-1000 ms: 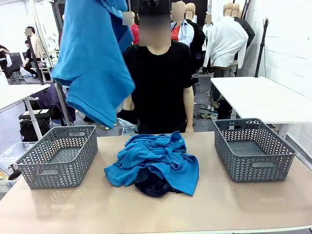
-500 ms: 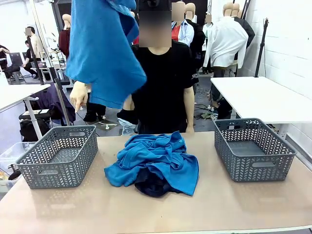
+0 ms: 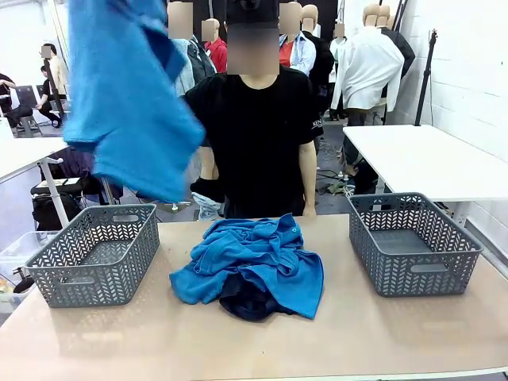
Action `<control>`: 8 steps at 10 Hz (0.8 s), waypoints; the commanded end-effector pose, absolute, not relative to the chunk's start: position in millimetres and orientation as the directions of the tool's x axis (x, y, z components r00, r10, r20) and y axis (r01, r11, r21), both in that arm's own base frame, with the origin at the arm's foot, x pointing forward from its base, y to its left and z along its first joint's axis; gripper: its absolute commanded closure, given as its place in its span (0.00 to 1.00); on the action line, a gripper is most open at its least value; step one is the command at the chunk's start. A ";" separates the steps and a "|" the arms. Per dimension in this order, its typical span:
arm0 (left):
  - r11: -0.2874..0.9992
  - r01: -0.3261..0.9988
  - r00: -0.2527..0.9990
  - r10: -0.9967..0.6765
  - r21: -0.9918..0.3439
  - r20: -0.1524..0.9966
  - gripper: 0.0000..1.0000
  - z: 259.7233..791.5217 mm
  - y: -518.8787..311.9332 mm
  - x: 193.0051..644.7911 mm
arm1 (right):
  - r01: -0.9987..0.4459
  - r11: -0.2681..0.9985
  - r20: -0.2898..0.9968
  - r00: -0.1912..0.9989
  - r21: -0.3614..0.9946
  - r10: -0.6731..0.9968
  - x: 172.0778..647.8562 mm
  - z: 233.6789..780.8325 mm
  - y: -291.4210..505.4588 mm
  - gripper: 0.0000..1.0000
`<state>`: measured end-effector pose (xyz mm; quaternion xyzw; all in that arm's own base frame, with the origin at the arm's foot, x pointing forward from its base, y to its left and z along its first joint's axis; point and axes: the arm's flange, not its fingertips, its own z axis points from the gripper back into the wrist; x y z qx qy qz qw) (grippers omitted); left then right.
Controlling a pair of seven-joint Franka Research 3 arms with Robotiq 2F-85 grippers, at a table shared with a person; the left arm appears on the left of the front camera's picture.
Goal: Sort the tops and bottoms.
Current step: Sort the clothes according to human instructions.
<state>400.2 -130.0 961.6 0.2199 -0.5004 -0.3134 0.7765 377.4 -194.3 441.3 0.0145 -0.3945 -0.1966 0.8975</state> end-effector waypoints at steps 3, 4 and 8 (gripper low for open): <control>0.699 0.118 0.391 -0.686 0.706 0.614 1.00 857.2 -84.9 387.0 | 0.355 0.914 0.697 0.606 0.194 -0.384 378.6 441.6 -191.4 0.00; 0.720 0.124 0.394 -0.667 0.682 0.633 1.00 851.2 -72.3 391.8 | 0.355 0.914 0.697 0.606 0.194 -0.384 378.6 441.6 -191.4 0.00; 0.723 0.171 0.418 -0.669 0.670 0.615 1.00 843.3 -69.3 404.9 | 0.355 0.914 0.697 0.606 0.194 -0.384 378.6 441.6 -191.4 0.00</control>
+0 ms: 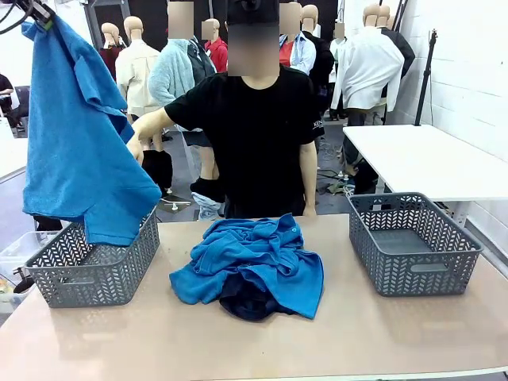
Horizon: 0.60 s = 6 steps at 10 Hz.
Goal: Sort the tops and bottoms.
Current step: Sort the clothes according to human instructions.
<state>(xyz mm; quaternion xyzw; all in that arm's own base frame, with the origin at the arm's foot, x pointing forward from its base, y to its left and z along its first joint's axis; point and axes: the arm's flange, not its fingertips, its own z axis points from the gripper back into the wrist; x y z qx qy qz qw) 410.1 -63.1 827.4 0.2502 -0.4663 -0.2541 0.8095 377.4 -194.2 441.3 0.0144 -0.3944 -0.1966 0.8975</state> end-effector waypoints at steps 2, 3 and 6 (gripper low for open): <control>0.723 0.171 0.418 -0.669 0.670 0.615 1.00 843.3 -69.3 404.9 | 0.355 0.914 0.697 0.606 0.194 -0.384 378.6 441.6 -191.4 0.00; 0.723 0.171 0.418 -0.669 0.670 0.615 1.00 843.3 -69.3 404.9 | 0.355 0.914 0.697 0.606 0.194 -0.384 378.6 441.6 -191.4 0.00; 0.719 0.164 0.448 -0.664 0.675 0.598 1.00 814.8 -63.8 417.1 | 0.355 0.914 0.697 0.606 0.194 -0.384 378.6 441.6 -191.4 0.00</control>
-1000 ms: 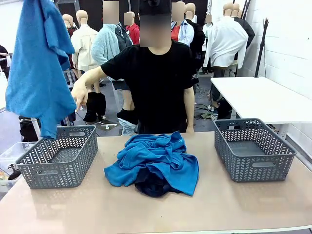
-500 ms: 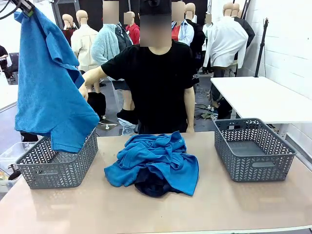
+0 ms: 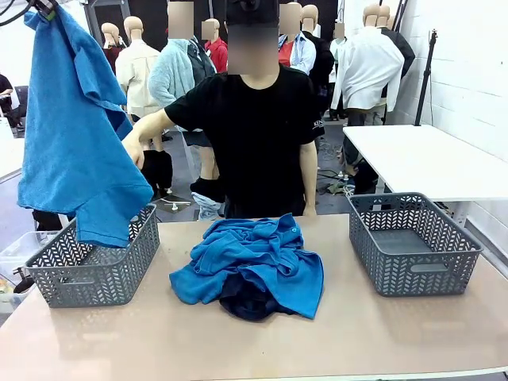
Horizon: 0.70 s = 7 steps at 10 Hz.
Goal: Sort the tops and bottoms.
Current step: Sort the clothes according to human instructions.
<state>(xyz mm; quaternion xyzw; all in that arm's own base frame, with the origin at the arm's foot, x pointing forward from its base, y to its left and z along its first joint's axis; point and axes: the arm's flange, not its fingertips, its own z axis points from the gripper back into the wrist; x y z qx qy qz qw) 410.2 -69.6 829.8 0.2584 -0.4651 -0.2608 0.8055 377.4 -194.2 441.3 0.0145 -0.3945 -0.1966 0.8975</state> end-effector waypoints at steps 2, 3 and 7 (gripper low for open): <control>0.780 0.224 0.539 -0.598 0.584 0.593 1.00 756.4 -31.7 443.6 | 0.355 0.914 0.697 0.606 0.194 -0.384 378.6 441.6 -191.4 0.00; 0.807 0.251 0.594 -0.564 0.534 0.574 1.00 718.7 -15.2 461.6 | 0.355 0.914 0.697 0.606 0.194 -0.384 378.6 441.6 -191.4 0.00; 0.830 0.360 0.684 -0.545 0.426 0.484 1.00 616.6 -4.4 471.9 | 0.355 0.914 0.697 0.606 0.194 -0.384 378.6 441.6 -191.4 0.00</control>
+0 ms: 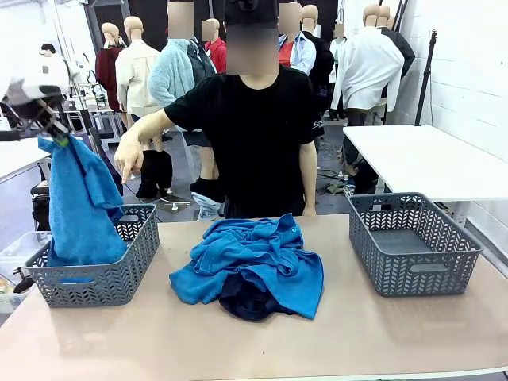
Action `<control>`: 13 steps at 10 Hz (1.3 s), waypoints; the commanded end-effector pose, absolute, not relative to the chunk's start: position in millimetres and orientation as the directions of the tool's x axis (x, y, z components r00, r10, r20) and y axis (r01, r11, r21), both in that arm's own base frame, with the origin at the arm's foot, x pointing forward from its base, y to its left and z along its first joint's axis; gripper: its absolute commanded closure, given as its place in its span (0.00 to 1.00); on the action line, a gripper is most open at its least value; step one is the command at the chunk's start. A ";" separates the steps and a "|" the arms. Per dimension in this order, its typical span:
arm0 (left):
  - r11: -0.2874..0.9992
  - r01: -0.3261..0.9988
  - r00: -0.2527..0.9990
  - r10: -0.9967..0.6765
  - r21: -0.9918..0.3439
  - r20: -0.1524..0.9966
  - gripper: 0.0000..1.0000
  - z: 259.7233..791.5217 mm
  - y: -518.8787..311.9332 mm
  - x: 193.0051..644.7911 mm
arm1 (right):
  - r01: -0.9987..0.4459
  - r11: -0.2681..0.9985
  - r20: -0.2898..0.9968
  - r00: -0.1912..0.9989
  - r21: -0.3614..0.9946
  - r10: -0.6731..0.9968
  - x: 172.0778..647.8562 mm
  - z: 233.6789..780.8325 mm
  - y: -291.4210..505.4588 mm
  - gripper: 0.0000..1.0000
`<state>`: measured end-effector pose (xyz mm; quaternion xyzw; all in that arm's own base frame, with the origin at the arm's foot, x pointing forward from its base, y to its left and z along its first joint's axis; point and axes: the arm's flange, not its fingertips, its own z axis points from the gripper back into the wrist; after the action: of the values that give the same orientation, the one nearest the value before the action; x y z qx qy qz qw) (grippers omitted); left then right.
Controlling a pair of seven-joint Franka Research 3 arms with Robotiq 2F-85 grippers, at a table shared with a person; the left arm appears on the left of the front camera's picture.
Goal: Sort the tops and bottoms.
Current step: Sort the clothes according to human instructions.
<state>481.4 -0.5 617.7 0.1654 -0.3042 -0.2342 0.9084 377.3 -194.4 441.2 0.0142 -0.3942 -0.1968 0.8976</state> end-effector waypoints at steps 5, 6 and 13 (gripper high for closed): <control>0.791 0.436 0.703 -0.598 0.430 0.386 1.00 502.3 14.4 444.7 | 0.355 0.914 0.697 0.606 0.194 -0.384 378.6 441.6 -191.4 0.00; 0.791 0.389 0.713 -0.583 0.472 0.389 1.00 524.4 4.2 437.2 | 0.355 0.914 0.697 0.606 0.194 -0.384 378.6 441.6 -191.4 0.00; 0.762 0.568 0.725 -0.642 0.310 0.250 1.00 459.2 10.6 494.2 | 0.355 0.914 0.697 0.606 0.194 -0.384 378.6 441.6 -191.4 0.00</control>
<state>474.8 1.9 462.4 0.1359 -0.2019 -0.3141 0.9177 377.4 -194.2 441.3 0.0142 -0.3944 -0.1966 0.8976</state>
